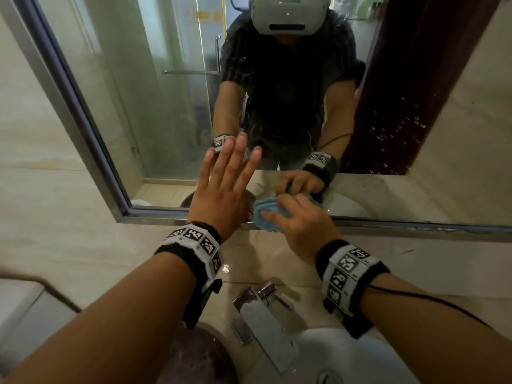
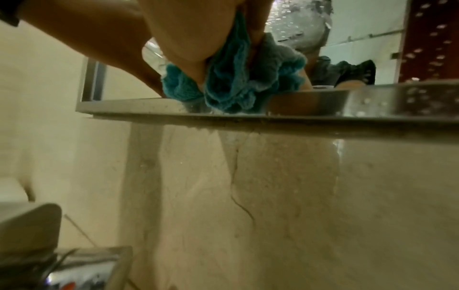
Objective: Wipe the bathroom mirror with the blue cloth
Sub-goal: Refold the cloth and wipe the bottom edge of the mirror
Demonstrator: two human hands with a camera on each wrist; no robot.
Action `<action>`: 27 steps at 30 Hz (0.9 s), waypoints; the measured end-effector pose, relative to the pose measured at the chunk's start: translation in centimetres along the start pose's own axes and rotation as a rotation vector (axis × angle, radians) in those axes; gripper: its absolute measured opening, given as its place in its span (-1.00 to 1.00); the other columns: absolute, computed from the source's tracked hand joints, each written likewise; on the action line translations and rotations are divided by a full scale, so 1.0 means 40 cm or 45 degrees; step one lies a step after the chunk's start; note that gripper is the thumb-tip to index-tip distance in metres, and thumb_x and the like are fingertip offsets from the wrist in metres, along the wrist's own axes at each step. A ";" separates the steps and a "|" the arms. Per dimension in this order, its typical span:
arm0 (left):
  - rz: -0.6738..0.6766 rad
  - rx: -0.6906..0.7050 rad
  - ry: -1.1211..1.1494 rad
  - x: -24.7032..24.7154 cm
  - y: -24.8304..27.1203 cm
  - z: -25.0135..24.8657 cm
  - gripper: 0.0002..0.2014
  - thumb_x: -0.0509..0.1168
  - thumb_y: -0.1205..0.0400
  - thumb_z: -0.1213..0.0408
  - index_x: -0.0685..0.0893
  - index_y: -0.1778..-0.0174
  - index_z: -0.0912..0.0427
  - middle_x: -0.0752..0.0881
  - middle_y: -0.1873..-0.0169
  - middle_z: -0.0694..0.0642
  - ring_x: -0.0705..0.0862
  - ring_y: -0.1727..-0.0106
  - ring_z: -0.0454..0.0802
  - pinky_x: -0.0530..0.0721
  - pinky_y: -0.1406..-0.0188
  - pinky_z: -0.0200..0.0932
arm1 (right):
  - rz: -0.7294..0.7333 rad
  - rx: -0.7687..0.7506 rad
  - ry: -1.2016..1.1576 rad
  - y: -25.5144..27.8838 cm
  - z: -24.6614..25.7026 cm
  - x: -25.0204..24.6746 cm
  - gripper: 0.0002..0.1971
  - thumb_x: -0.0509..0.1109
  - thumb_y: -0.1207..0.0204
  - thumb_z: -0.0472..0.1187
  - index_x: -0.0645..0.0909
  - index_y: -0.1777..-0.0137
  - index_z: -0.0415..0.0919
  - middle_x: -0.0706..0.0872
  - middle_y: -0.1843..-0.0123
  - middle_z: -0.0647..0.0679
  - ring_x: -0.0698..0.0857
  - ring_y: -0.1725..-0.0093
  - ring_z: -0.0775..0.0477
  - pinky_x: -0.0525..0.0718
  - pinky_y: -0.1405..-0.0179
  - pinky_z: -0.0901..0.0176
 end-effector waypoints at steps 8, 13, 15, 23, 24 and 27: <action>0.051 0.019 0.019 0.002 0.004 0.001 0.17 0.48 -0.33 -0.12 -0.18 -0.65 0.12 -0.47 -0.56 0.15 -0.39 -0.61 0.11 -0.25 -0.59 0.13 | 0.072 -0.005 0.067 0.116 -0.098 -0.022 -0.35 0.68 -0.11 -0.22 0.66 -0.28 -0.11 0.40 -0.17 -0.16 0.42 -0.02 -0.18 0.72 0.16 -0.05; 0.084 0.011 -0.005 0.005 0.005 0.005 0.26 0.50 -0.26 -0.19 -0.24 -0.65 0.11 -0.46 -0.57 0.15 -0.38 -0.62 0.11 -0.27 -0.60 0.12 | 0.005 -0.043 0.176 -0.010 -0.110 -0.092 -0.45 0.63 -0.23 -0.24 0.65 -0.27 -0.10 0.55 -0.16 -0.26 0.55 -0.01 -0.31 0.72 0.14 -0.15; 0.080 0.011 -0.023 0.005 0.005 0.005 0.26 0.49 -0.25 -0.22 -0.20 -0.65 0.11 -0.45 -0.58 0.16 -0.36 -0.62 0.11 -0.26 -0.60 0.12 | -0.245 0.106 0.137 -0.076 -0.132 -0.171 -0.66 0.39 -0.53 -0.16 0.65 -0.31 -0.10 0.63 -0.13 -0.28 0.56 -0.01 -0.29 0.67 0.09 -0.02; 0.069 -0.005 -0.009 0.001 0.003 0.003 0.18 0.50 -0.31 -0.12 -0.15 -0.66 0.12 -0.45 -0.57 0.15 -0.38 -0.61 0.11 -0.23 -0.60 0.14 | 0.157 -0.046 0.187 0.092 -0.112 -0.034 -0.31 0.76 0.08 -0.28 0.73 -0.16 -0.04 0.46 -0.10 -0.16 0.56 0.16 -0.21 0.71 0.32 -0.06; 0.071 -0.011 -0.007 0.000 0.003 0.004 0.18 0.50 -0.32 -0.11 -0.15 -0.66 0.12 -0.46 -0.57 0.15 -0.38 -0.61 0.11 -0.22 -0.59 0.14 | 0.153 -0.062 0.177 0.094 -0.126 -0.039 -0.32 0.74 0.05 -0.28 0.72 -0.17 -0.03 0.42 -0.09 -0.14 0.53 0.14 -0.21 0.70 0.31 -0.06; 0.095 -0.009 -0.009 0.001 0.004 0.001 0.20 0.50 -0.31 -0.12 -0.17 -0.66 0.12 -0.47 -0.57 0.16 -0.40 -0.61 0.11 -0.23 -0.59 0.13 | 0.149 -0.058 0.172 0.076 -0.132 -0.043 -0.41 0.69 -0.07 -0.25 0.71 -0.17 -0.01 0.41 -0.12 -0.15 0.39 0.10 -0.17 0.69 0.28 -0.06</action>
Point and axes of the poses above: each hand's wrist, its own y-axis away from the middle knuckle, its own x-axis out of the palm, z = x × y, the point moved 7 cm from there along -y, towards the middle knuckle
